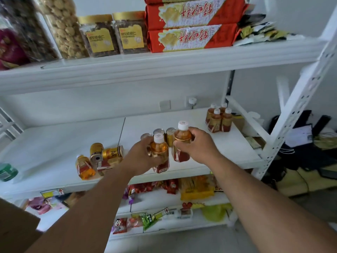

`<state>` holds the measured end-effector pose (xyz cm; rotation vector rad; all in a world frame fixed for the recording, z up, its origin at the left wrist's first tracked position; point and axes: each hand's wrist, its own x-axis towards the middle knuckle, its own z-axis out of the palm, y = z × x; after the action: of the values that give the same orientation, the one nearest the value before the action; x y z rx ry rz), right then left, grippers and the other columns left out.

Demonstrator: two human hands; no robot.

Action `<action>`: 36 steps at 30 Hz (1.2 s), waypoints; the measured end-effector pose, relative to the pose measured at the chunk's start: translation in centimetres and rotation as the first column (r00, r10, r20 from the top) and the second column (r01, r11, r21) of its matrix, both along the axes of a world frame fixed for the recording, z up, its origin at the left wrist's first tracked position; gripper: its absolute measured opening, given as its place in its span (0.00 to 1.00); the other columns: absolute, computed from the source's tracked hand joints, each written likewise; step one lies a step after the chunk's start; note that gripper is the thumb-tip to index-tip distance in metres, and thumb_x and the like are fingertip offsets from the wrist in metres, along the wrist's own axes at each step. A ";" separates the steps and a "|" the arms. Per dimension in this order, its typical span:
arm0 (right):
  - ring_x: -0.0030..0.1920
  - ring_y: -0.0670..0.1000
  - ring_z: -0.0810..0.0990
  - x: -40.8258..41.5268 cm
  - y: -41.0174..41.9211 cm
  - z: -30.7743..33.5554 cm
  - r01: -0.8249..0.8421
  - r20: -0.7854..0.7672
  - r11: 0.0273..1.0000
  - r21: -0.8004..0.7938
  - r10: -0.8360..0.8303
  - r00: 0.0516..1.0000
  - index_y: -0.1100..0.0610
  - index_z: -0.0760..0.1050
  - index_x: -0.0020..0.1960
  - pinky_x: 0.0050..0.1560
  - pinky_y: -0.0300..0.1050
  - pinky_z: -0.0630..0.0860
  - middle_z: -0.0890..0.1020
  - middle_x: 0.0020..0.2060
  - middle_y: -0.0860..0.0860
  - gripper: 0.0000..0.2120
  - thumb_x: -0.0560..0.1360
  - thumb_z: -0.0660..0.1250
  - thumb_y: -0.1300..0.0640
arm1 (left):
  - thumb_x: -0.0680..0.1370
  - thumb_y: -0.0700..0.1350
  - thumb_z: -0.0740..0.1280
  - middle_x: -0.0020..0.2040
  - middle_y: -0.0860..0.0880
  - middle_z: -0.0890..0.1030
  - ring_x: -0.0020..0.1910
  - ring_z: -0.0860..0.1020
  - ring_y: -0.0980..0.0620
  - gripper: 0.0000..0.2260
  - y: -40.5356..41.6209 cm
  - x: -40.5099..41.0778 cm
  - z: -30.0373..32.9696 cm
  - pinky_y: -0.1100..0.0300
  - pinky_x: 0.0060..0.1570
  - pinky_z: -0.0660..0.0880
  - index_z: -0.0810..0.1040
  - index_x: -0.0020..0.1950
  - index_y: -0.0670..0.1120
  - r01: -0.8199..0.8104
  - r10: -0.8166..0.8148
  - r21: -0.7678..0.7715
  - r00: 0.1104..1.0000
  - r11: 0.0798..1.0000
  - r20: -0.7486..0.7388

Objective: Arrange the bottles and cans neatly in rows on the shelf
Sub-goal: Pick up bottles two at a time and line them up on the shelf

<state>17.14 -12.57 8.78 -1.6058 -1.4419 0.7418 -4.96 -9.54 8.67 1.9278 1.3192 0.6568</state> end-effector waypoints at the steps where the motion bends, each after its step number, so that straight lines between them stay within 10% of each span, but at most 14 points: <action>1: 0.51 0.43 0.80 0.0 -0.8 -0.1 0.011 -0.002 1.000 -0.001 -0.011 1.000 0.46 0.79 0.60 0.44 0.37 0.73 0.82 0.50 0.40 0.20 0.70 0.77 0.45 | 0.69 0.44 0.77 0.52 0.57 0.82 0.51 0.80 0.62 0.24 -0.6 0.1 0.0 0.54 0.56 0.79 0.75 0.62 0.54 0.010 -0.010 -0.007 1.000 1.000 0.013; 16: 0.45 0.35 0.79 1.1 -13.7 -1.7 0.151 0.020 0.988 -0.040 -0.150 0.988 0.43 0.80 0.55 0.40 0.30 0.69 0.82 0.45 0.37 0.14 0.71 0.78 0.48 | 0.59 0.58 0.73 0.55 0.57 0.81 0.55 0.80 0.56 0.34 -10.1 1.5 -2.6 0.49 0.55 0.80 0.74 0.65 0.54 0.160 -0.156 -0.078 0.986 0.984 0.056; 36: 0.51 0.43 0.81 18.6 -11.9 -2.3 0.243 0.047 0.968 -0.056 -0.241 0.969 0.46 0.80 0.58 0.55 0.48 0.80 0.84 0.49 0.41 0.20 0.68 0.78 0.43 | 0.69 0.44 0.77 0.56 0.59 0.80 0.55 0.78 0.60 0.27 -7.7 19.7 -1.8 0.60 0.55 0.76 0.73 0.66 0.54 0.206 -0.206 -0.041 0.978 0.978 0.000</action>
<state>35.70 -24.48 6.53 -1.8146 -1.2314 0.6196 14.76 -17.21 6.83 1.9997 1.1069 0.5186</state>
